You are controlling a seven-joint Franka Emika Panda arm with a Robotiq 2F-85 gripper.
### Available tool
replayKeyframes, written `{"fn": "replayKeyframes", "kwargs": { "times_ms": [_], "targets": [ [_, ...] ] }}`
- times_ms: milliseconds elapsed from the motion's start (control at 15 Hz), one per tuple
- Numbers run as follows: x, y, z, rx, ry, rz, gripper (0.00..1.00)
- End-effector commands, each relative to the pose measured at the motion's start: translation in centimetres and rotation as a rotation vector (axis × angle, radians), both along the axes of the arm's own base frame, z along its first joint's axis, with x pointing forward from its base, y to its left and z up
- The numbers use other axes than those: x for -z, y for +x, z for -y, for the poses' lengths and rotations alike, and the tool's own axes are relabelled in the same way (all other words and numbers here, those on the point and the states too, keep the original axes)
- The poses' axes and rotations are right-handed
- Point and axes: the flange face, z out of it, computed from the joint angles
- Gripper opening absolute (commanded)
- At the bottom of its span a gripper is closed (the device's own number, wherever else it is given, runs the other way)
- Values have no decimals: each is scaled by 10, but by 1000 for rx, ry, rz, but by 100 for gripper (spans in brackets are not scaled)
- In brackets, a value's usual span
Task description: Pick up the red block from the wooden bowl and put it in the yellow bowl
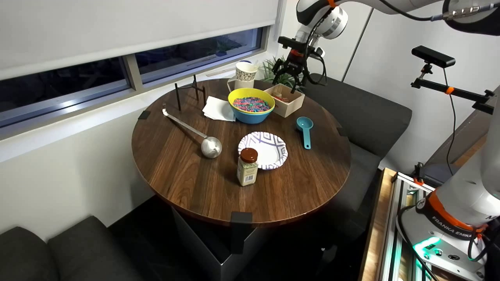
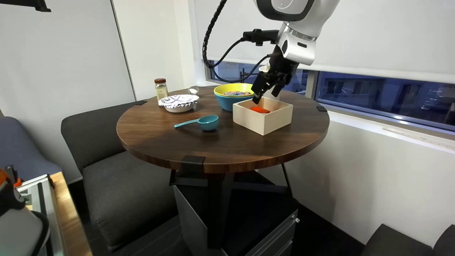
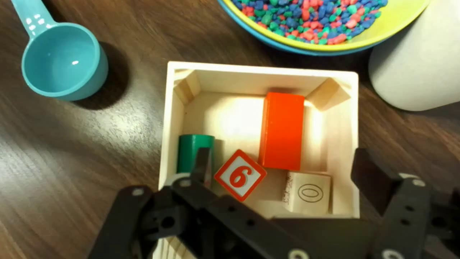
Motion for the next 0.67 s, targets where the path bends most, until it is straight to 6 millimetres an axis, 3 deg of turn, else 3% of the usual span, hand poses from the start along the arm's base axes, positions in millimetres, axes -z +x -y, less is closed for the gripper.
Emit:
{"fn": "replayKeyframes", "kwargs": {
  "times_ms": [0, 600],
  "targets": [
    [10, 6, -1, 12, 33, -18, 85],
    [31, 10, -13, 10, 43, -36, 87]
  ]
}}
